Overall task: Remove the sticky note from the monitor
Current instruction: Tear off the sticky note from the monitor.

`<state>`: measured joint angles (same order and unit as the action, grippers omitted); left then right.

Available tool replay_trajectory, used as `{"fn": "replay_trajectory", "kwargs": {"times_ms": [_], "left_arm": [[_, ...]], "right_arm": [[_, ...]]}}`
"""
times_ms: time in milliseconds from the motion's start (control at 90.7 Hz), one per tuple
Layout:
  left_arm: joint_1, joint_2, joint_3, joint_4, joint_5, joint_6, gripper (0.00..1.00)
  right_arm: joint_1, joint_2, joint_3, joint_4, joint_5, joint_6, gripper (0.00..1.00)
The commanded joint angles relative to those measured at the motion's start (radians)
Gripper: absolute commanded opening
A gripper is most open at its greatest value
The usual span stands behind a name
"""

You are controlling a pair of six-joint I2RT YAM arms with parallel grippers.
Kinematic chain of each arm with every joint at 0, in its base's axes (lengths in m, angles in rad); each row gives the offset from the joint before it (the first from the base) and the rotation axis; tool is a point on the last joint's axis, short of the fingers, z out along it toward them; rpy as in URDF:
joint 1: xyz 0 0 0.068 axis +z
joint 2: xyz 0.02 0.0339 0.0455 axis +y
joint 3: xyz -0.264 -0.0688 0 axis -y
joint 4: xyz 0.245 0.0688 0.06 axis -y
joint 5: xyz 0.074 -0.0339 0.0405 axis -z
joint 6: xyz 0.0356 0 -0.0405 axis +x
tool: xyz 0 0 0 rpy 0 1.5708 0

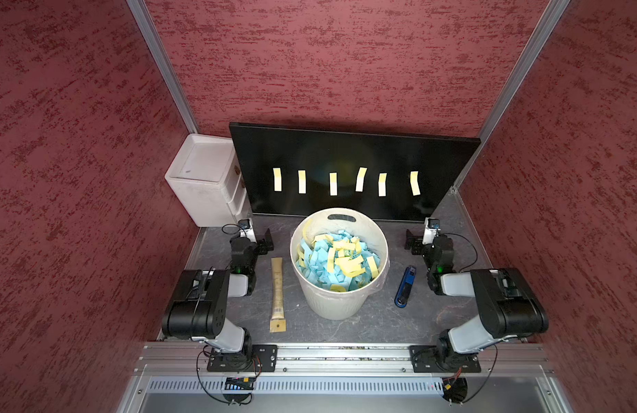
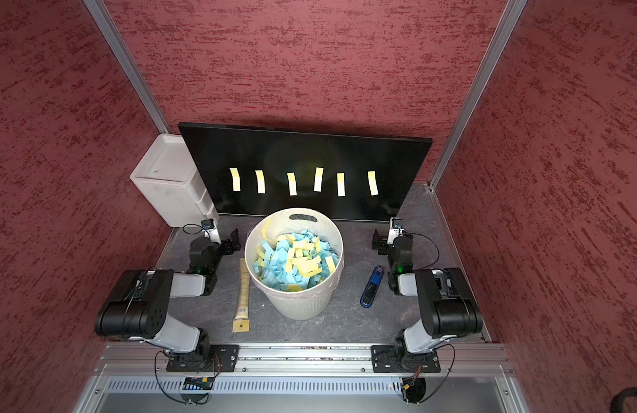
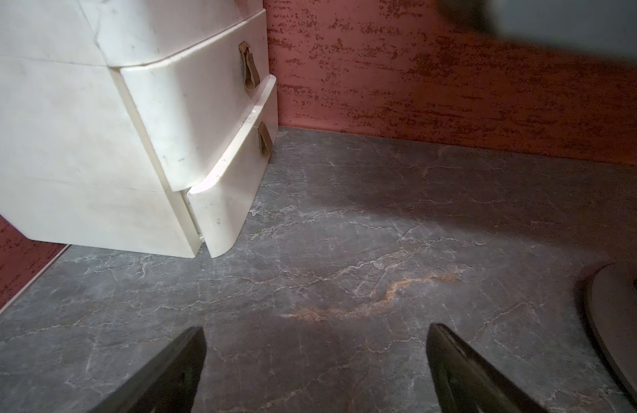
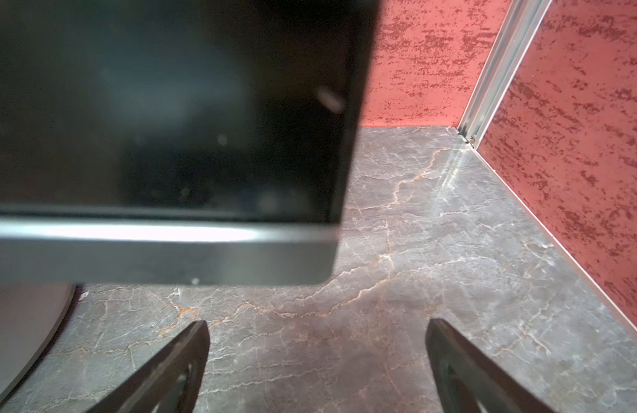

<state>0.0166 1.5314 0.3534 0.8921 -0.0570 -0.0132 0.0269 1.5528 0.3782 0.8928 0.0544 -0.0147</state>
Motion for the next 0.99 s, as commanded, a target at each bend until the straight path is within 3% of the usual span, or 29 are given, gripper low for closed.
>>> {"fn": "replay_trajectory", "kwargs": {"times_ms": [0, 430, 529, 650, 782, 915, 981], "left_arm": [[0.001, -0.005, 0.015, 0.022, 0.002, 0.007, 1.0], [0.002, -0.004, 0.014, 0.024, 0.003, 0.006, 1.0], [-0.03, -0.04, 0.008, 0.0, -0.036, 0.028, 1.0], [-0.122, -0.221, 0.009, -0.109, -0.174, 0.092, 1.0], [-0.189, -0.396, 0.014, -0.191, -0.252, 0.095, 1.0], [-0.209, -0.633, 0.072, -0.389, -0.244, -0.006, 1.0], [-0.208, -0.732, 0.148, -0.615, -0.239, -0.103, 1.0]], "right_arm": [[-0.004, -0.006, 0.006, 0.024, -0.012, 0.002, 0.99], [-0.004, -0.008, 0.003, 0.03, -0.012, 0.001, 0.99], [-0.003, -0.078, -0.037, 0.033, -0.033, -0.008, 0.98], [-0.003, -0.325, -0.02, -0.203, 0.01, 0.035, 0.98], [-0.002, -0.514, 0.053, -0.48, 0.072, 0.19, 0.99], [-0.004, -0.618, 0.216, -0.854, 0.12, 0.379, 0.99], [-0.003, -0.65, 0.298, -0.987, 0.092, 0.398, 0.98]]}}
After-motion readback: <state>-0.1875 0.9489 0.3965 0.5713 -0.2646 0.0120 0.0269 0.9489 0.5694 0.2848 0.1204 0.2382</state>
